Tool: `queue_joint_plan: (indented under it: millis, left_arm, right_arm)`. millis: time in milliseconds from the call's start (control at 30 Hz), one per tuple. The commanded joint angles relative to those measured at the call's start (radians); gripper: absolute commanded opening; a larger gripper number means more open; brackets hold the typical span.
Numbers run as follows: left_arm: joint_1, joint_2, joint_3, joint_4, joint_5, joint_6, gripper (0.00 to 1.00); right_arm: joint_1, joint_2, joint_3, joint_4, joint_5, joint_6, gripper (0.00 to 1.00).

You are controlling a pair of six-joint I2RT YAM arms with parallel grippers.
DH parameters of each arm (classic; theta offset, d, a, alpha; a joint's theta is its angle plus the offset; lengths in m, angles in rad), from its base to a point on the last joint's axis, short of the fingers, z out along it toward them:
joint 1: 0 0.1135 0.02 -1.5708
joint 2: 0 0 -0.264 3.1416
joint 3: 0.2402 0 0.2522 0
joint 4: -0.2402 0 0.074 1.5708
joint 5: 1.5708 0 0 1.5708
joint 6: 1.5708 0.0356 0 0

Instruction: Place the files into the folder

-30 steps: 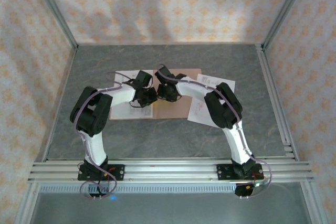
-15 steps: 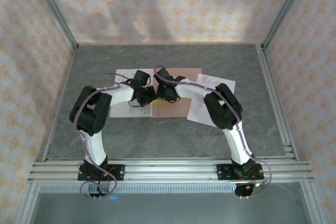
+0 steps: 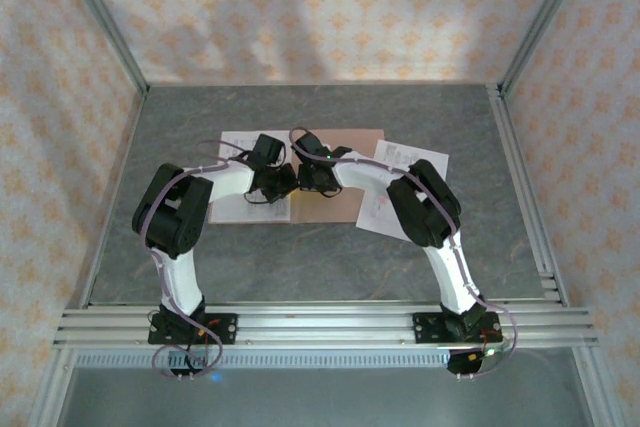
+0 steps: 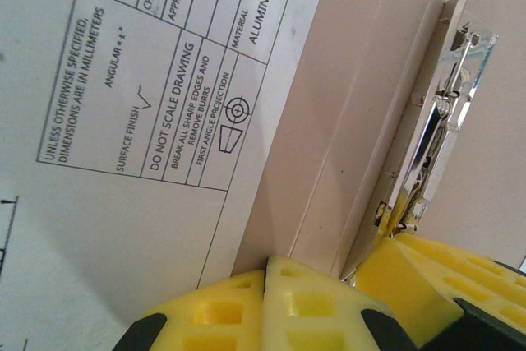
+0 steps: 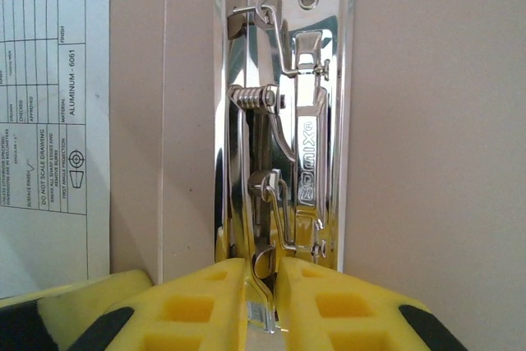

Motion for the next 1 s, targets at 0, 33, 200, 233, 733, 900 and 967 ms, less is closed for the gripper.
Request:
queue_joint_plan:
  millis: [0,33,200,233,733,900,967]
  left_arm:
    - [0.041,0.114,-0.091,-0.237,-0.182,-0.005,0.0]
    - [0.041,0.112,-0.09,-0.24,-0.183,-0.004,0.0]
    - [0.041,0.113,-0.089,-0.244,-0.185,-0.003,0.0]
    - [0.041,0.113,-0.09,-0.243,-0.184,-0.004,0.0]
    - [0.05,0.104,-0.099,-0.248,-0.197,-0.002,0.0]
    - [0.053,0.102,-0.099,-0.249,-0.196,-0.002,0.0]
    - [0.053,0.102,-0.1,-0.247,-0.193,0.003,0.0]
  right_arm:
    - [-0.045,0.188,-0.12,-0.344,0.216,-0.045,0.2]
    - [-0.044,0.182,-0.121,-0.348,0.229,-0.048,0.2]
    - [-0.044,0.173,-0.134,-0.348,0.242,-0.076,0.26]
    - [-0.044,0.173,-0.135,-0.343,0.236,-0.08,0.27]
    - [-0.049,0.228,-0.099,-0.404,0.281,-0.093,0.17]
    - [-0.051,0.214,-0.106,-0.404,0.29,-0.096,0.16]
    - [-0.051,0.189,-0.121,-0.387,0.289,-0.099,0.16]
